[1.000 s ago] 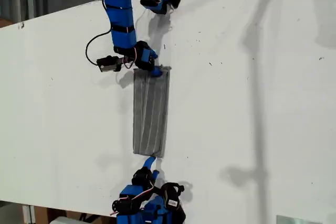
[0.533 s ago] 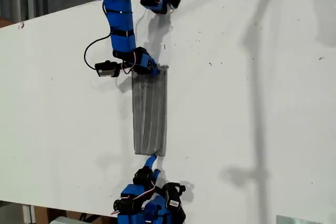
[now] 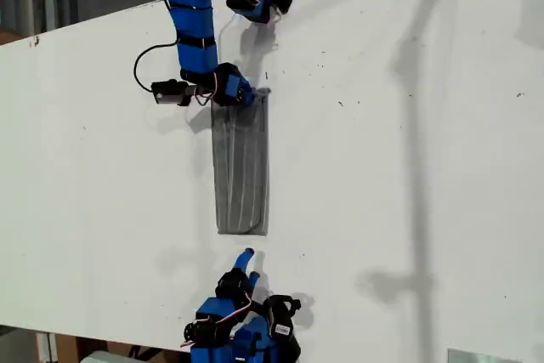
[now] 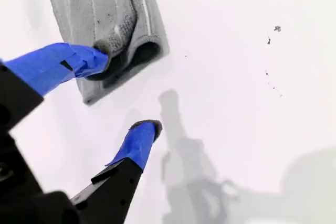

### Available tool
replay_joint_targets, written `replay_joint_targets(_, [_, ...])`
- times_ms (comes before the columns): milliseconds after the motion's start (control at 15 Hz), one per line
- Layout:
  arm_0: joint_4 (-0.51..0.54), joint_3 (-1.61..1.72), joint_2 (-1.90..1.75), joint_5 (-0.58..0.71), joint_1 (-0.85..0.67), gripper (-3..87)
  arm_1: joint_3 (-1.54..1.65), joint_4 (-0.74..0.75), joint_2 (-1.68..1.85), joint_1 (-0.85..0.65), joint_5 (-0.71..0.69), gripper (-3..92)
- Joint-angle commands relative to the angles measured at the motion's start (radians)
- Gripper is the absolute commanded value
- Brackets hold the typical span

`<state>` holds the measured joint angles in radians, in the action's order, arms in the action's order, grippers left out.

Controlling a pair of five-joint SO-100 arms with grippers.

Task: Grasp corners of a square towel and fold twice.

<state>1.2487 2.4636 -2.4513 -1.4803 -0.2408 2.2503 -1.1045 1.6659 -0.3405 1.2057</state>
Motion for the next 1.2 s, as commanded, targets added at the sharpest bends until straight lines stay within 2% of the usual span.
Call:
replay_joint_targets(0, [-0.028,-0.009,0.006,-0.012,0.014,24.4,0.103,-0.063,0.181,-0.037,0.046,-0.1])
replay_joint_targets(333, [-0.083,-0.012,0.074,-0.011,0.026,24.4,0.201,-0.357,0.744,-0.038,0.206,-0.1])
replay_joint_targets(533, [-0.114,-0.014,0.103,-0.011,0.032,24.4,0.126,-0.465,0.857,-0.026,0.222,-0.1])
replay_joint_targets(800, [-0.129,-0.021,0.132,-0.014,0.041,24.4,-0.121,-0.437,0.658,0.029,0.135,-0.1])
replay_joint_targets(933, [-0.135,-0.014,0.132,-0.021,0.046,24.4,-0.216,-0.442,0.545,0.048,0.135,-0.1])
replay_joint_targets(1133, [-0.143,-0.009,0.130,-0.023,0.054,24.4,0.005,-0.345,0.658,0.044,0.235,-0.1])
